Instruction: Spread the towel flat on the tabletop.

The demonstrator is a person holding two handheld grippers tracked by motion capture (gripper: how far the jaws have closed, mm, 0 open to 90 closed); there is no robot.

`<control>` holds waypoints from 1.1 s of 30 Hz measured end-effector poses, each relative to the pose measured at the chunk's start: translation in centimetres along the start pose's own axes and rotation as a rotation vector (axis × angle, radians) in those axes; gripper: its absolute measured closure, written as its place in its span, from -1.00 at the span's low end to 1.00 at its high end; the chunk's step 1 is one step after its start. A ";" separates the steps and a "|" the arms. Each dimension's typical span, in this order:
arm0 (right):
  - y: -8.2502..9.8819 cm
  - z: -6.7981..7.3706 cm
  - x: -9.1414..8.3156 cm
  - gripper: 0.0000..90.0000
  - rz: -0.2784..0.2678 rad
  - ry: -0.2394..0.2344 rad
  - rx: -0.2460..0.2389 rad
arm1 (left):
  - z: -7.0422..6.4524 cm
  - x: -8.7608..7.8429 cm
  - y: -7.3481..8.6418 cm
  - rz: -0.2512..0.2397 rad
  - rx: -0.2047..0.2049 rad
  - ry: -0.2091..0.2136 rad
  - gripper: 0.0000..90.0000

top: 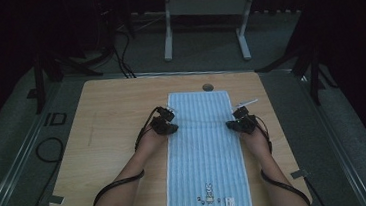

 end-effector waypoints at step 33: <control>1.4 2.6 -3.2 0.44 -0.026 -0.031 -0.044 | -2.0 -4.2 2.3 -0.036 -0.020 0.050 0.31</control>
Point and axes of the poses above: each handheld gripper's, and its own axes: x roughly forward along the jaws, y roughly out of its underside, z roughly to its left, the point moved 5 cm from there along x, roughly forward along the jaws, and after that the axes turned 15 degrees about -z, right-handed, at the moved point
